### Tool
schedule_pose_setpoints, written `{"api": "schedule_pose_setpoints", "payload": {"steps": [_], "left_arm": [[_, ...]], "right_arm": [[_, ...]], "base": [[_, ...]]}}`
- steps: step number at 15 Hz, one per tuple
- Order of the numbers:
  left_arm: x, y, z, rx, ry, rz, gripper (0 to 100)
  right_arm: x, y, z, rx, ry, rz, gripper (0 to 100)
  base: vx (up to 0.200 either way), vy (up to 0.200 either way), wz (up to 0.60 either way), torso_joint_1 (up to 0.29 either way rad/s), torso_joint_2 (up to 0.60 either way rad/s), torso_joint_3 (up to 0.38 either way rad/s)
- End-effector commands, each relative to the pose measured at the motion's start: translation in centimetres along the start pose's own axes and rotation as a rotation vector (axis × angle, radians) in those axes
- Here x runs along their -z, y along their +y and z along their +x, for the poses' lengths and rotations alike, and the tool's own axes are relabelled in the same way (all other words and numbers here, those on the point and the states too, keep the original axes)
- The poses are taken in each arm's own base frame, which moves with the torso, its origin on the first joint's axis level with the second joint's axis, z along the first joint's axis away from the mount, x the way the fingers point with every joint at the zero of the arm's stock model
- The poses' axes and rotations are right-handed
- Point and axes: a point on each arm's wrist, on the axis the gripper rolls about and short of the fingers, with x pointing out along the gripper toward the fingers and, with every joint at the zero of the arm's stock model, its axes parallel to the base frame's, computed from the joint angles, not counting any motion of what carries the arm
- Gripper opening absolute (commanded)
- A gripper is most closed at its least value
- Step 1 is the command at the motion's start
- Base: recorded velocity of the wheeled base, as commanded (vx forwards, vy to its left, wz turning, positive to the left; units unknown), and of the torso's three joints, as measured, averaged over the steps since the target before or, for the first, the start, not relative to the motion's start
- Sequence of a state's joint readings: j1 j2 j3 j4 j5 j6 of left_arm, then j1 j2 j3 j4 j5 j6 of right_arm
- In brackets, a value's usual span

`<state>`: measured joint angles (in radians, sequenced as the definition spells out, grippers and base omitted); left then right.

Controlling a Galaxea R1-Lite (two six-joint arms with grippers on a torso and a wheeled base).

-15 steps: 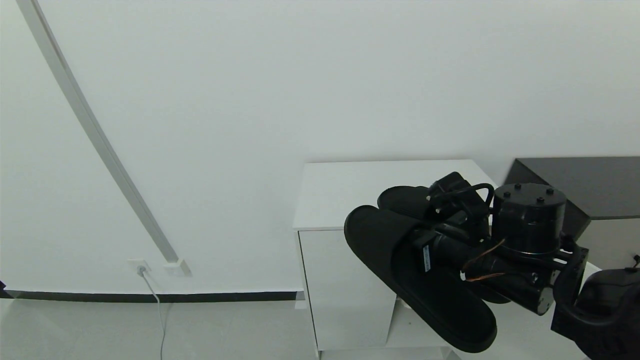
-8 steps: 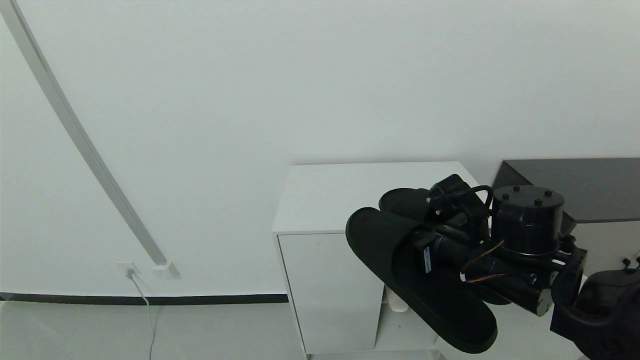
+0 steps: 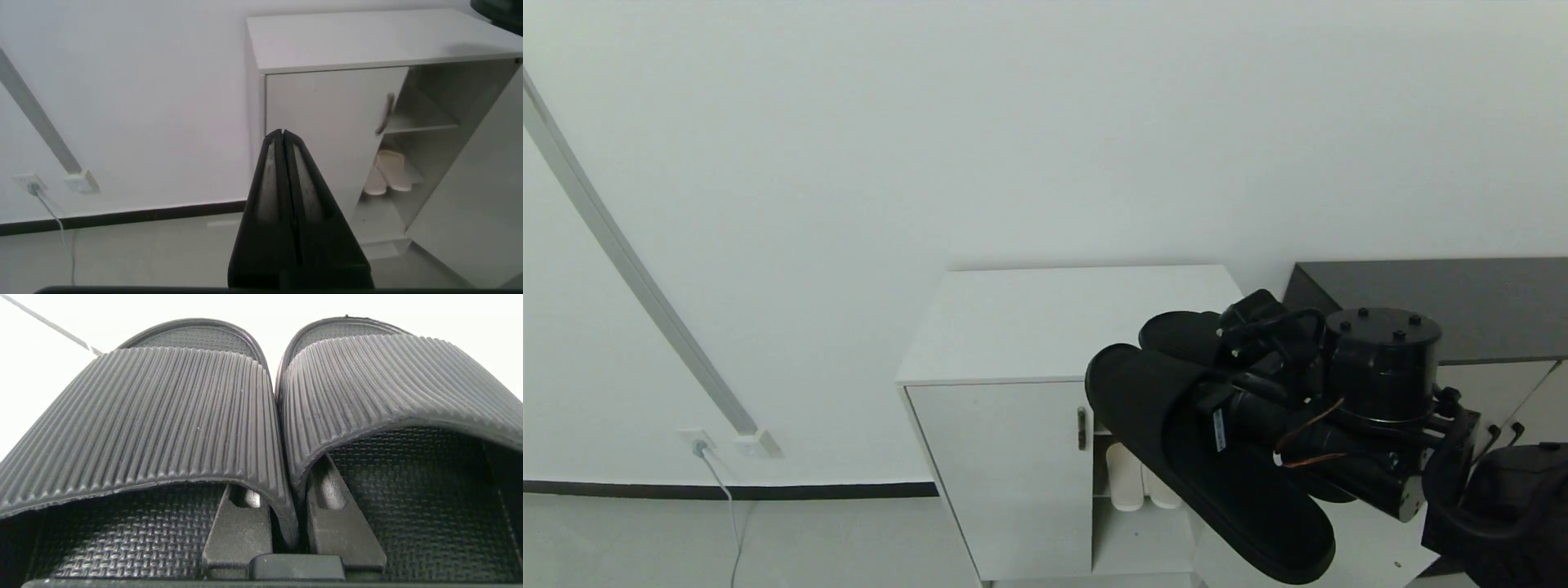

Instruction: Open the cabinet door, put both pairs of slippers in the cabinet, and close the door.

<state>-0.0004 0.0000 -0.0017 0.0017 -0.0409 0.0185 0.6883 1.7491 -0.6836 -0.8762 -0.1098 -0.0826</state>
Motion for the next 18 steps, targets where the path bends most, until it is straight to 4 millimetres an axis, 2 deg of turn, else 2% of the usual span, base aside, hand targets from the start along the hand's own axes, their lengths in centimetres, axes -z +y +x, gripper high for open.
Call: {"api": "schedule_pose_setpoints", "payload": {"steps": [1,18], "left_arm": [[0.0,0.0,0.0,-0.001,0.0,0.0,0],[0.0,0.0,0.0,0.0,0.0,0.0,0]], "right_arm": [[0.3,0.0,0.0,-0.002,0.013,-0.002,0],[1.2,1.1,-0.5,-0.039,0.041,-0.017,0]], "base": [[0.0,0.0,0.0,0.0,0.0,0.0],[0.0,0.0,0.0,0.0,0.0,0.0]]}}
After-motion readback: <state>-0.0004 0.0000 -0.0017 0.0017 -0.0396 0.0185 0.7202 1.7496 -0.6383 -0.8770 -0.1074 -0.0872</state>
